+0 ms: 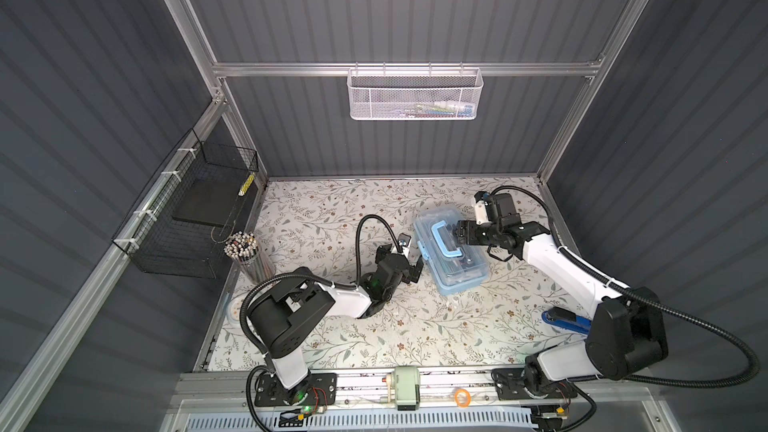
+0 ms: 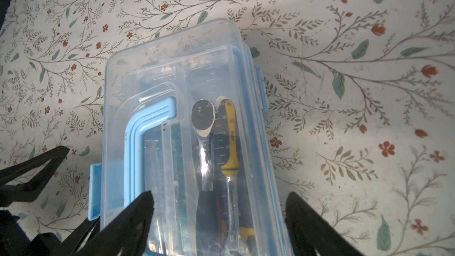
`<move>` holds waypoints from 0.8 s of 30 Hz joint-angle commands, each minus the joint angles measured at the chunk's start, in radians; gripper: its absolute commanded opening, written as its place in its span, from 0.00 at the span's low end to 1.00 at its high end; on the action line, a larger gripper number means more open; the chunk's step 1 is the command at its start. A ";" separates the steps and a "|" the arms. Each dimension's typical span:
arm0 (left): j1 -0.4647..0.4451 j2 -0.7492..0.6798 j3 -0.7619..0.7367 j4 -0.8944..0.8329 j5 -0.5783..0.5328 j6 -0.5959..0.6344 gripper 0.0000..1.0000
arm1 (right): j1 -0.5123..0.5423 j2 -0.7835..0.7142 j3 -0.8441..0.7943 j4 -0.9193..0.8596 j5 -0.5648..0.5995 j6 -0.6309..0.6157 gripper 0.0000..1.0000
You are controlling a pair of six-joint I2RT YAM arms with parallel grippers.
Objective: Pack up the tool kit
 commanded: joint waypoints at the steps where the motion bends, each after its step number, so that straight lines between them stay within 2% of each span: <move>1: 0.000 -0.033 0.029 -0.020 -0.017 0.014 1.00 | 0.026 -0.009 0.046 -0.025 -0.017 0.020 0.76; 12: 0.017 -0.041 0.043 -0.050 0.015 -0.004 1.00 | 0.106 0.065 0.123 -0.064 -0.015 0.022 0.38; 22: 0.038 -0.035 0.062 -0.074 0.059 -0.033 1.00 | 0.195 0.133 0.196 -0.126 0.046 0.005 0.15; 24: 0.038 -0.029 0.069 -0.079 0.068 -0.037 0.99 | 0.205 0.137 0.197 -0.122 0.049 0.009 0.14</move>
